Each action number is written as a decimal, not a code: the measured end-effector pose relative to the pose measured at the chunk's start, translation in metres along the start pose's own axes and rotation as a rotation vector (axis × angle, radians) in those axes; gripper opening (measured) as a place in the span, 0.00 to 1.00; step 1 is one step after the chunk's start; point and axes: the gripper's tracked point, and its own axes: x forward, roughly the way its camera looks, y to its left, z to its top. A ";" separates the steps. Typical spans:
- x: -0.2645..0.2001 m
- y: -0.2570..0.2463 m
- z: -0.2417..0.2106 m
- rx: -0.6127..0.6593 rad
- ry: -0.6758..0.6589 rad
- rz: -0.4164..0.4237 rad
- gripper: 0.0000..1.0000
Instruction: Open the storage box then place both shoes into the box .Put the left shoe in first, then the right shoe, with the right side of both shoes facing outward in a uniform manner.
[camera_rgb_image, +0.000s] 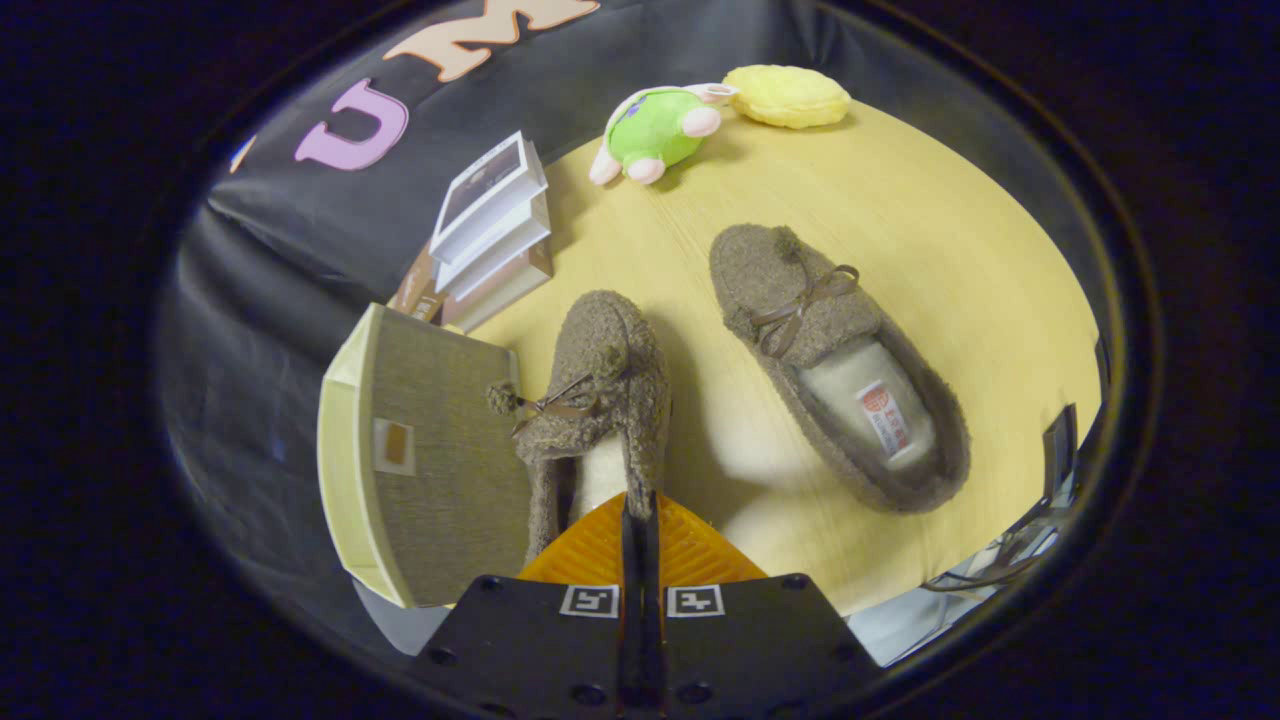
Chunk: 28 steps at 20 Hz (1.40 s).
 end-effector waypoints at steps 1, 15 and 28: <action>-0.007 0.009 0.002 0.024 -0.005 0.032 0.04; -0.086 0.177 0.016 0.055 -0.047 0.403 0.04; 0.053 0.236 -0.073 -0.077 0.145 0.139 0.04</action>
